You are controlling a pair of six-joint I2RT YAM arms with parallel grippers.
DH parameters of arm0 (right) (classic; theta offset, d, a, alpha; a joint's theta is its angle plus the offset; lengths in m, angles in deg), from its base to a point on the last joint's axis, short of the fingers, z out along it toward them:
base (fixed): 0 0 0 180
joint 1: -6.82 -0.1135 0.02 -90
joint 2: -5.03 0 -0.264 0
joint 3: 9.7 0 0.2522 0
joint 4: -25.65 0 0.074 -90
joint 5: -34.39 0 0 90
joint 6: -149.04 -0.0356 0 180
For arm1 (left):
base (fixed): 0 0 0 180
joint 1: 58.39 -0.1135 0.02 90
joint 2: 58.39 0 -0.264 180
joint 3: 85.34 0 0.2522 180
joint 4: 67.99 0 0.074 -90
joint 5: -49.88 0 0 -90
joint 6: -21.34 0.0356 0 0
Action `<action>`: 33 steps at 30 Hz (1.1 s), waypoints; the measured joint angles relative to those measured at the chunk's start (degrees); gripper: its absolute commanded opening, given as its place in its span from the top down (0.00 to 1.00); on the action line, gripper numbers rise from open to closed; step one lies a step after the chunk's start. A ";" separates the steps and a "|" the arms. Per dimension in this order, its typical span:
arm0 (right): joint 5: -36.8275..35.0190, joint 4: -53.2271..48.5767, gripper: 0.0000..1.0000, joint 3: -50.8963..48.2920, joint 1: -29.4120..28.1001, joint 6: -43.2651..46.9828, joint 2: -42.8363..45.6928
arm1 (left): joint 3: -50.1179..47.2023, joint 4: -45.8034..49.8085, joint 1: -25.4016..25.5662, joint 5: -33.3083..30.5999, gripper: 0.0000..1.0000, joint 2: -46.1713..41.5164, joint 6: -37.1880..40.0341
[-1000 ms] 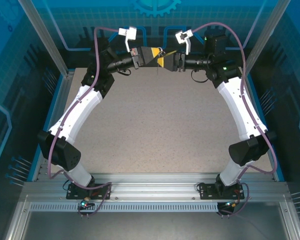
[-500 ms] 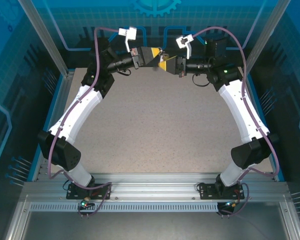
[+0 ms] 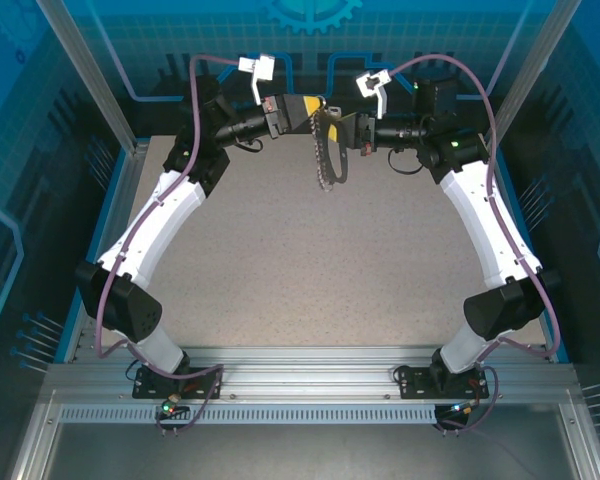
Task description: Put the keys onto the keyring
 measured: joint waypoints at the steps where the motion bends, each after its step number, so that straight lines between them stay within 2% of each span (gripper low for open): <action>1: 0.02 0.09 0.88 -0.13 0.00 0.00 0.00 | 0.00 0.00 0.02 0.00 1.00 0.00 0.02; 3: -0.13 0.11 0.63 -0.50 -0.02 -0.09 0.11 | -0.02 0.00 0.02 0.00 1.00 0.00 0.07; 5: -0.46 -0.02 0.57 -0.87 0.15 -0.17 0.11 | 0.00 -0.04 0.00 -0.02 1.00 -0.13 0.09; 14: -1.75 0.39 0.58 -5.46 1.77 -1.07 2.16 | -0.02 -0.07 0.00 0.00 1.00 -0.83 0.11; 21: -3.76 6.54 0.59 -9.90 5.97 -7.78 6.03 | 0.00 -0.13 0.00 0.02 1.00 -0.83 0.09; 26: -3.85 11.52 0.58 -8.68 6.08 -12.48 6.32 | 0.00 -1.09 0.00 0.11 1.00 -0.83 -0.02; 33: -2.75 14.84 0.58 -0.94 3.15 -15.08 3.23 | 0.00 -1.36 0.00 0.22 1.00 -0.83 -0.07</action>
